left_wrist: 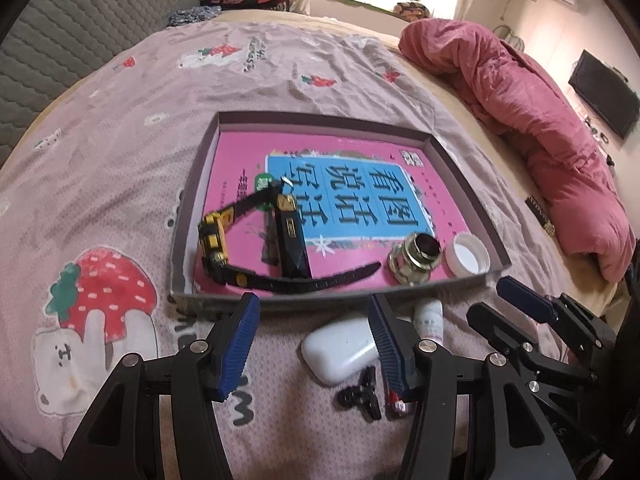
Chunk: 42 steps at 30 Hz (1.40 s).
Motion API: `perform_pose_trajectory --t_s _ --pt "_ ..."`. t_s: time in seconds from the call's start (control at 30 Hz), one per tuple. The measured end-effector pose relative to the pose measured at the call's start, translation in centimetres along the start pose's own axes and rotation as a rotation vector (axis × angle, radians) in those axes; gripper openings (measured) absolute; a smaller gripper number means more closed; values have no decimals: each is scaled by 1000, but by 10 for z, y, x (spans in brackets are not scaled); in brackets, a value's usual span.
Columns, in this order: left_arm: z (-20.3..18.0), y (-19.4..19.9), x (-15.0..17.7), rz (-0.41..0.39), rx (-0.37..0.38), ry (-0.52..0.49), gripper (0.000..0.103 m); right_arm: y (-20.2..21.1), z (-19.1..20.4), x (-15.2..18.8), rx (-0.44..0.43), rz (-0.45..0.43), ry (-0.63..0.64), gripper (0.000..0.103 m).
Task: Organize rigid objects
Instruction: 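Withdraw both grippers from the tray toward the items beside it, then grasp the black earbud with the left gripper while the right gripper grasps the white pill bottle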
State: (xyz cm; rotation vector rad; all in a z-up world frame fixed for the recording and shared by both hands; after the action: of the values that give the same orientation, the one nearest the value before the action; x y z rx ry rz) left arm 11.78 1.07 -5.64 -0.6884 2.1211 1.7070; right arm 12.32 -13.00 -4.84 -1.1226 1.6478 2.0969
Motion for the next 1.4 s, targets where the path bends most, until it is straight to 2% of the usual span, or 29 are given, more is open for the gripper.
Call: perform_pose_trajectory --t_s 0.6,0.97,1.4 --pt "-2 -1 32 78 -18 -21 58 4 16 13 -23 33 47 47" --pt "-20 -8 55 139 0 -69 58 4 20 23 -25 61 57 47" --pt "-22 -17 65 183 -3 -71 58 1 22 30 -28 82 69 47"
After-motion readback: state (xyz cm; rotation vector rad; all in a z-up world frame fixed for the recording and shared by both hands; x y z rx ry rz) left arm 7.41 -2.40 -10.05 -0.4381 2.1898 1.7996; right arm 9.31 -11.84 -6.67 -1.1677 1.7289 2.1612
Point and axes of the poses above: each gripper's, at about its wrist camera, not at the fingertips, and y roughly against the way its jaws point, z to its left, x to its underside, the point moved 8 cm from there along -y, roughly the way its jaws point, and after that the axes turned 1 degree about x, right-handed, at the moved point
